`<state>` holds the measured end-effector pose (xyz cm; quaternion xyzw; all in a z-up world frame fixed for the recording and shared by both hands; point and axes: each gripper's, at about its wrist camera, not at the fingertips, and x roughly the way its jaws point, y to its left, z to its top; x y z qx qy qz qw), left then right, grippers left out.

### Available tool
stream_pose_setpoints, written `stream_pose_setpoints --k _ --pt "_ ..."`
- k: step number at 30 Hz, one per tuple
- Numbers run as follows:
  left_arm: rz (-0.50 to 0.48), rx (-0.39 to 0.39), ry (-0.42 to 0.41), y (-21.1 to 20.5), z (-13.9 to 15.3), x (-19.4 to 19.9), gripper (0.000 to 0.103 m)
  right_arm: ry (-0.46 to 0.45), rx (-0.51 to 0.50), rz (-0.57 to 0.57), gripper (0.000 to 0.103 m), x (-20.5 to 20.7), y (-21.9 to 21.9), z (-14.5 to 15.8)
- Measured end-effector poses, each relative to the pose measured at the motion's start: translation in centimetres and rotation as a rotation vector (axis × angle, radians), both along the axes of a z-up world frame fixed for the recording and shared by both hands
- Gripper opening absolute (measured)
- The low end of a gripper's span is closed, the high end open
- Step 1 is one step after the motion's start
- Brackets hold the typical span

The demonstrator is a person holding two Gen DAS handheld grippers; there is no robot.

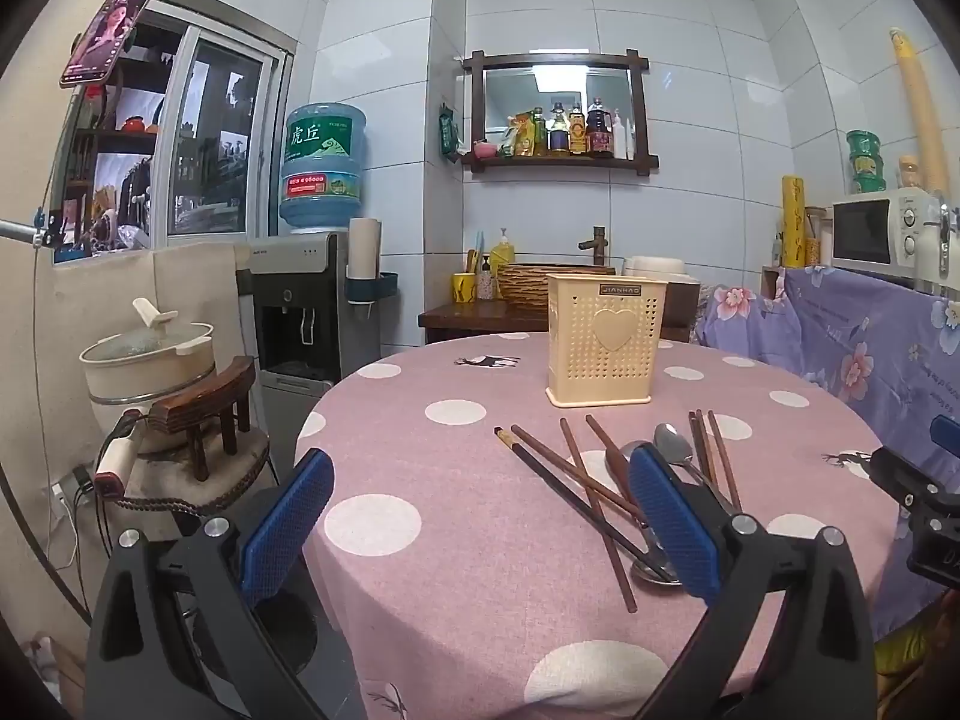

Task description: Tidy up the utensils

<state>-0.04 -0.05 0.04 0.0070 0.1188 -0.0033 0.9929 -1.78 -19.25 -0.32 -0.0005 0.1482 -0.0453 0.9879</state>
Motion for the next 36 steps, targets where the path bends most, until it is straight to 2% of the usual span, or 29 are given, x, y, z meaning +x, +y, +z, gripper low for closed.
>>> stream_pose_setpoints --k 1,36 --pt "0.003 -0.017 -0.002 0.16 0.01 -0.04 0.098 0.001 -0.005 0.003 0.097 0.01 0.05 0.00" --pt "0.003 -0.001 -0.003 -0.29 -0.22 -0.19 0.098 0.010 0.006 0.007 0.097 0.29 0.26 -0.12"
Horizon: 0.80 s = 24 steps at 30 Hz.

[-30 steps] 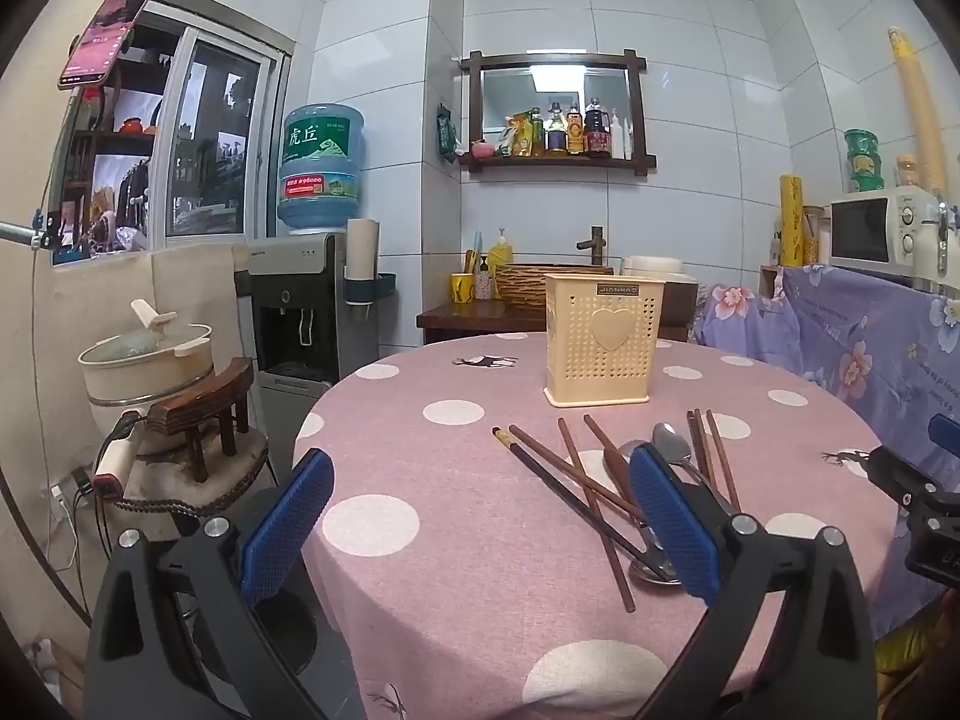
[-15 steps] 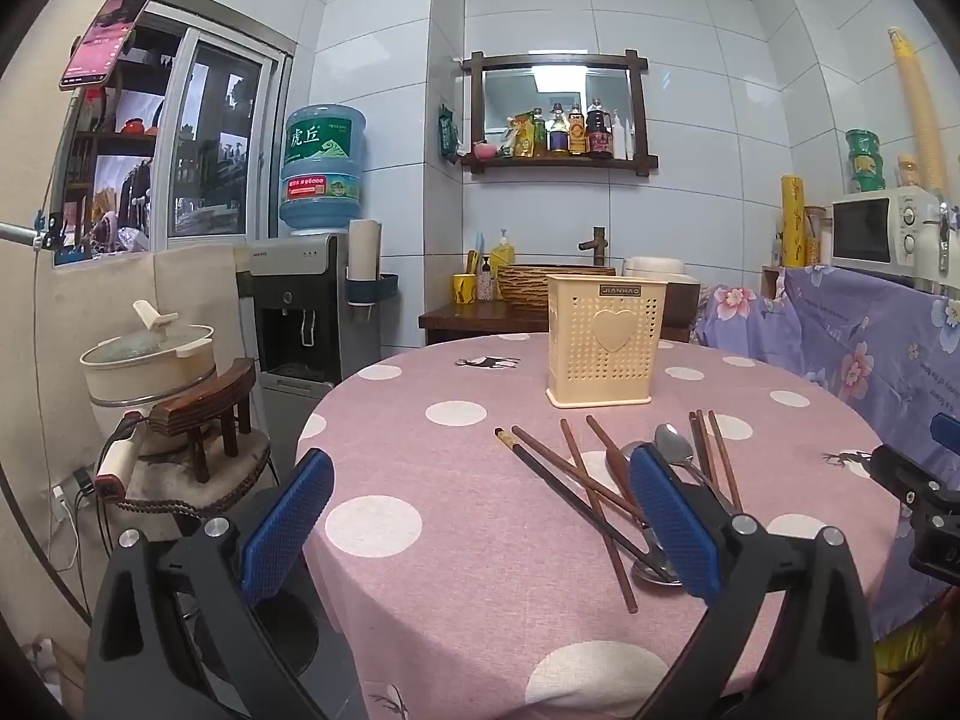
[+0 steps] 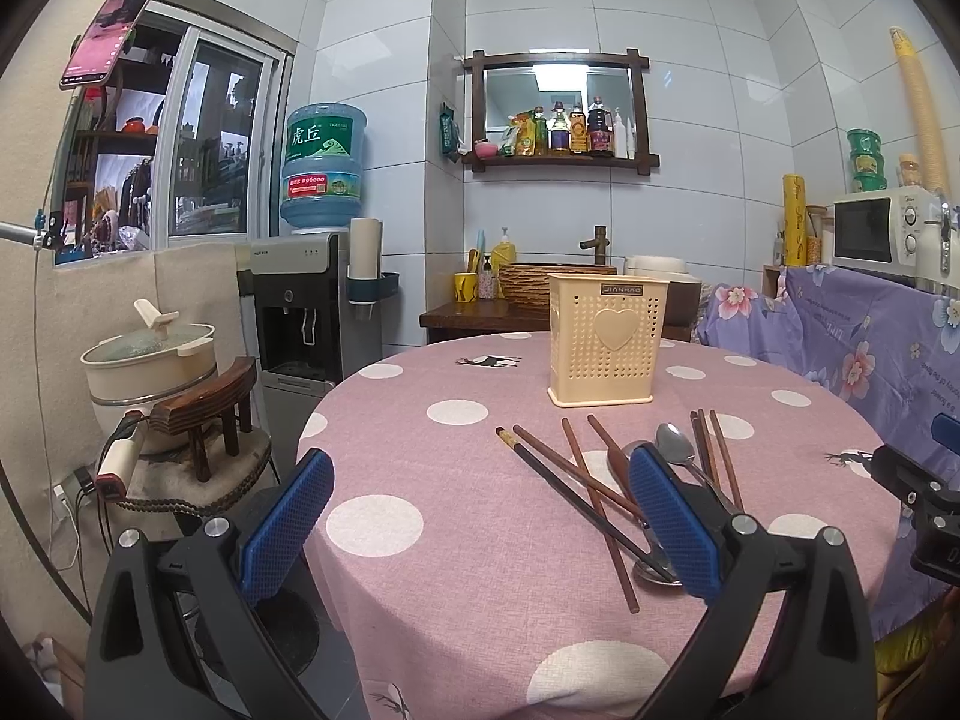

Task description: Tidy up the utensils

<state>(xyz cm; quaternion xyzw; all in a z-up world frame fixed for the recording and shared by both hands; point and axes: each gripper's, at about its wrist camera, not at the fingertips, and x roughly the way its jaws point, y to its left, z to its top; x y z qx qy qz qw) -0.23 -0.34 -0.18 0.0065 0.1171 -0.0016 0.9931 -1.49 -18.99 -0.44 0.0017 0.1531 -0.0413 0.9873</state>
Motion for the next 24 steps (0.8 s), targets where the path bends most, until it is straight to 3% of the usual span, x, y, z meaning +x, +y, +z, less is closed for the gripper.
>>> stream_pose_setpoints --k 24 --pt "0.001 -0.001 0.007 0.81 -0.81 0.54 0.098 0.002 0.000 0.000 0.097 0.05 0.16 -0.25"
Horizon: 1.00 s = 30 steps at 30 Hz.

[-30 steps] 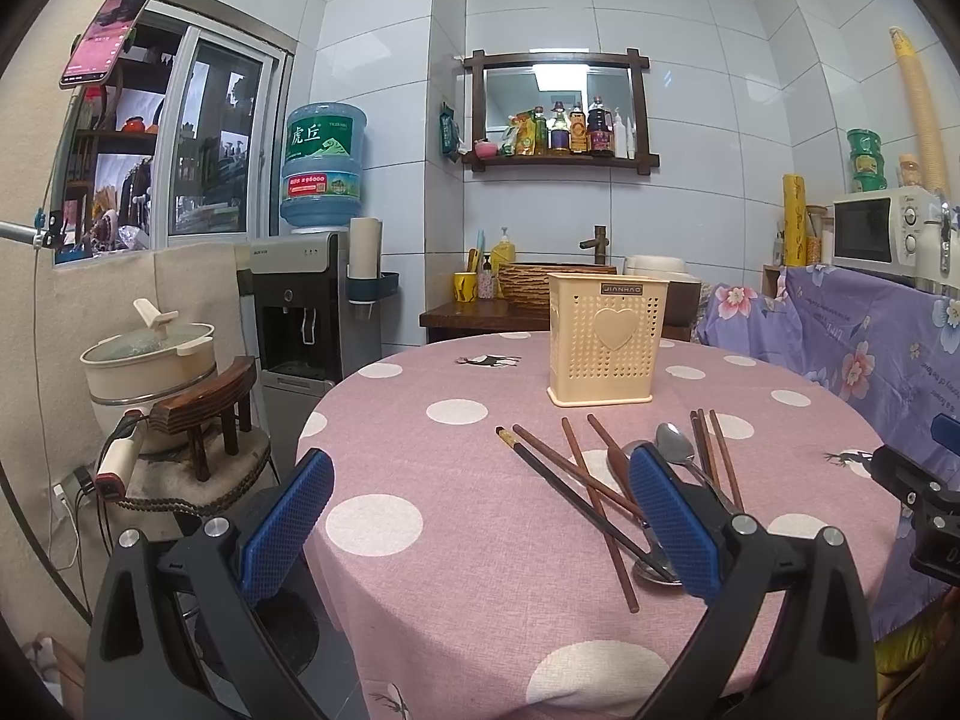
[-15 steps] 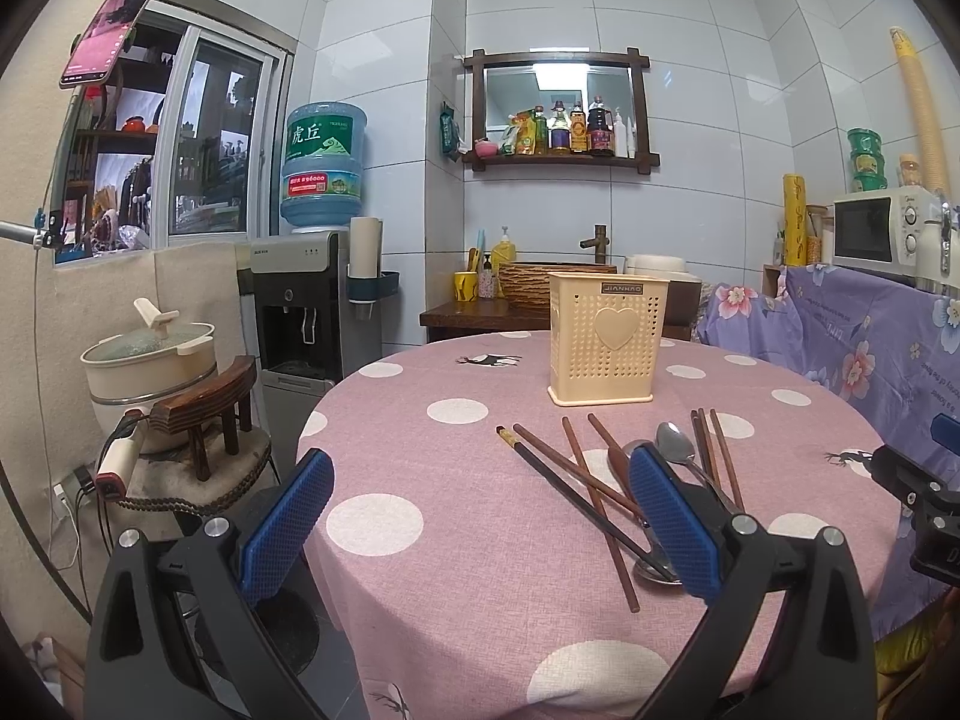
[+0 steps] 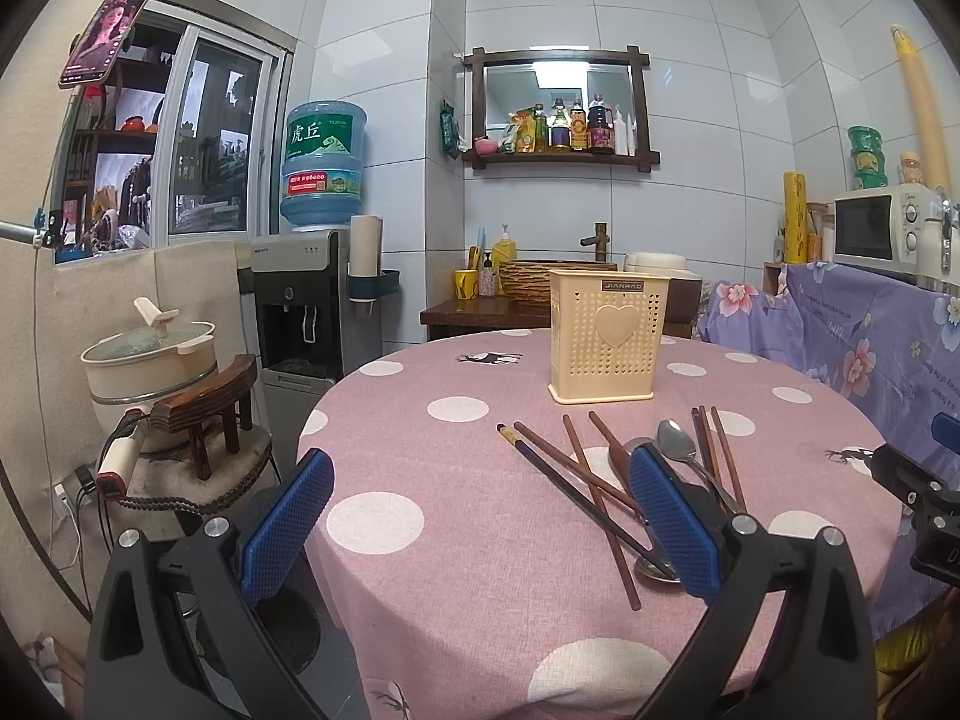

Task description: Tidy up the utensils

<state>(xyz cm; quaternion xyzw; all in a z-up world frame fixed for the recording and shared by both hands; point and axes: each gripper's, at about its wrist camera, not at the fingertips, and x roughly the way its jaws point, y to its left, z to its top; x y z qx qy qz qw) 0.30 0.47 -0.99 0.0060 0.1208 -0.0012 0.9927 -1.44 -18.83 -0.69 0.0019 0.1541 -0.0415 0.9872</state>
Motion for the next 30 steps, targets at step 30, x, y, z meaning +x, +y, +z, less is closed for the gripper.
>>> stream_pose_setpoints --k 30 --pt "0.001 0.000 0.005 0.09 -0.15 0.06 0.098 0.011 -0.001 0.002 0.097 0.19 0.39 -0.74"
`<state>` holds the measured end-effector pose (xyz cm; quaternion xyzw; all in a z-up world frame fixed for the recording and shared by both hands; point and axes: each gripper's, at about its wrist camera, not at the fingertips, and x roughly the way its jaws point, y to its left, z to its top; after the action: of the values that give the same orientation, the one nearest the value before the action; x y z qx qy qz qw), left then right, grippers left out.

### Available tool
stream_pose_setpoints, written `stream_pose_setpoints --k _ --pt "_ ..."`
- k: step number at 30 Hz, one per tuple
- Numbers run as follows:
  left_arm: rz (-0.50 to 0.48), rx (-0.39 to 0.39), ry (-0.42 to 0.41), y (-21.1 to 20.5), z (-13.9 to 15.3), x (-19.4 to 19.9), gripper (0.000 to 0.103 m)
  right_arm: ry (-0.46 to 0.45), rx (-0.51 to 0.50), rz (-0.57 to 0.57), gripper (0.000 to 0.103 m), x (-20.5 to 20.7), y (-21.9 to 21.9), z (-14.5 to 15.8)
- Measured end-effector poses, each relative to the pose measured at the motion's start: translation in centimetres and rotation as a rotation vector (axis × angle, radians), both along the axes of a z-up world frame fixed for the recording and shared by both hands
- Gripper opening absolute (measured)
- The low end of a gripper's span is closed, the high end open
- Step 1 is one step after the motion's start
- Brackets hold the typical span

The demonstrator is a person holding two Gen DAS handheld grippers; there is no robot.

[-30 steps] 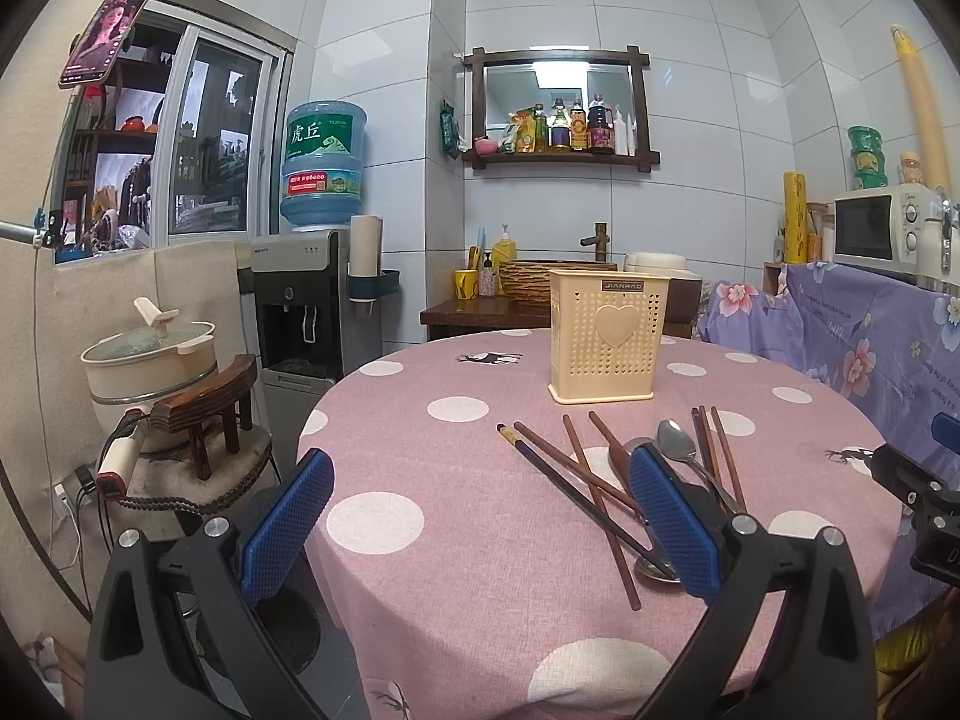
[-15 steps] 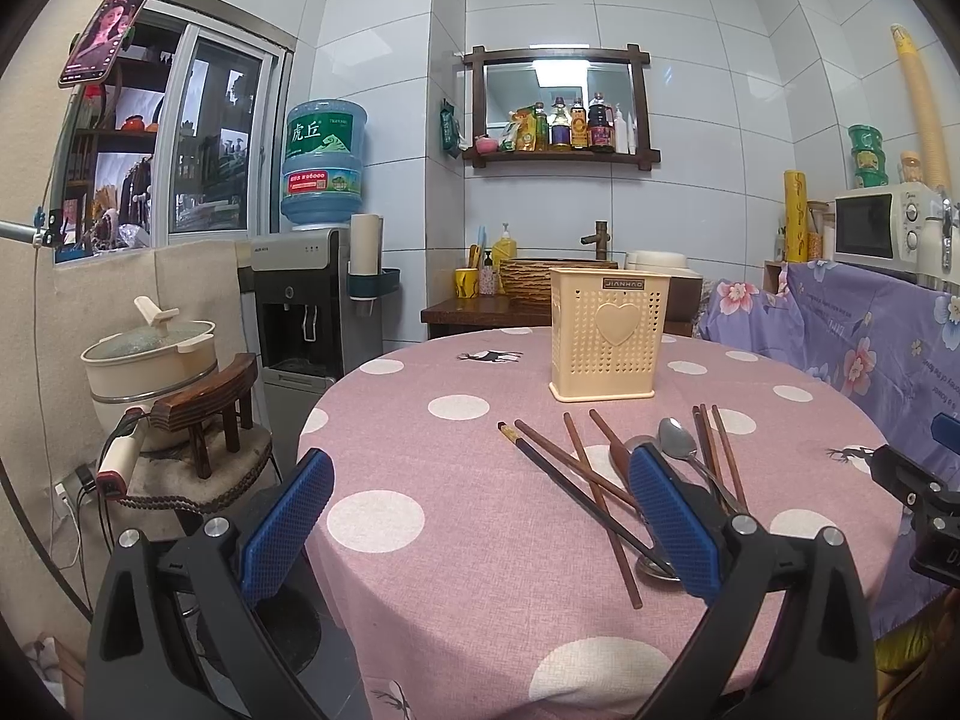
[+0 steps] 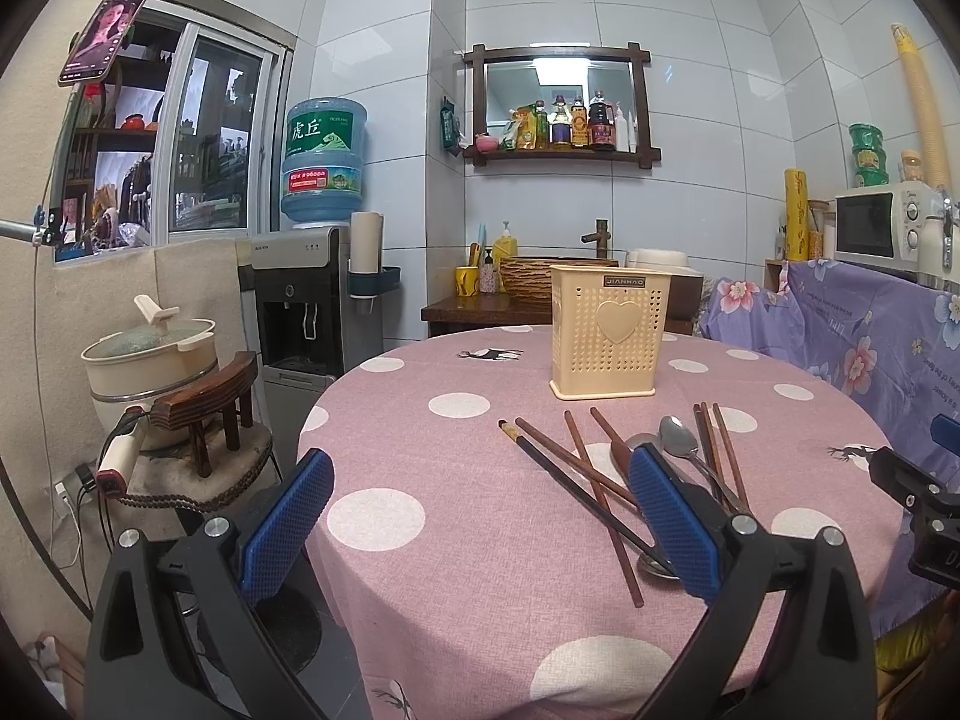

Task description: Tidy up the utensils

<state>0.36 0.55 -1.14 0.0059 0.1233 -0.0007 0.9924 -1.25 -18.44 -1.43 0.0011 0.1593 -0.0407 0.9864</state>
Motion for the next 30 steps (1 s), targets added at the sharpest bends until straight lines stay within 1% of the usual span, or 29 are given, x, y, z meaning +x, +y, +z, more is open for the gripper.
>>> stream_pose_setpoints --k 3,12,15,18,20,21,23,25,30 --pt "0.002 0.000 0.004 0.2 -0.5 0.0 0.098 0.003 0.002 0.000 0.097 0.1 0.0 0.1" --pt "0.001 0.001 0.007 0.3 -0.6 0.1 0.098 0.015 0.002 0.001 0.097 0.2 -0.2 -0.3" --pt "-0.005 0.002 0.021 0.4 -1.0 0.2 0.098 0.023 -0.003 0.000 0.097 0.3 -0.2 -0.5" --pt "-0.025 -0.013 0.069 0.7 -1.3 1.0 0.098 0.046 -0.004 0.011 0.097 1.0 -0.5 -0.6" --pt "-0.020 -0.025 0.111 0.7 -1.4 1.8 0.098 0.066 -0.005 0.015 0.097 1.7 -0.8 -0.5" --pt "-0.018 -0.032 0.140 0.8 -1.6 2.3 0.098 0.077 -0.006 0.020 0.097 2.1 -0.9 -0.6" --pt "-0.043 -0.051 0.195 1.1 -1.9 3.4 0.098 0.102 -0.019 0.025 0.097 3.0 -1.1 -0.6" --pt "-0.047 -0.059 0.234 1.4 -1.8 4.5 0.098 0.133 -0.036 0.038 0.097 4.1 -1.1 -0.7" --pt "-0.060 -0.008 0.303 1.2 -1.2 8.2 0.097 0.240 -0.040 0.082 0.097 8.0 -1.0 -1.1"
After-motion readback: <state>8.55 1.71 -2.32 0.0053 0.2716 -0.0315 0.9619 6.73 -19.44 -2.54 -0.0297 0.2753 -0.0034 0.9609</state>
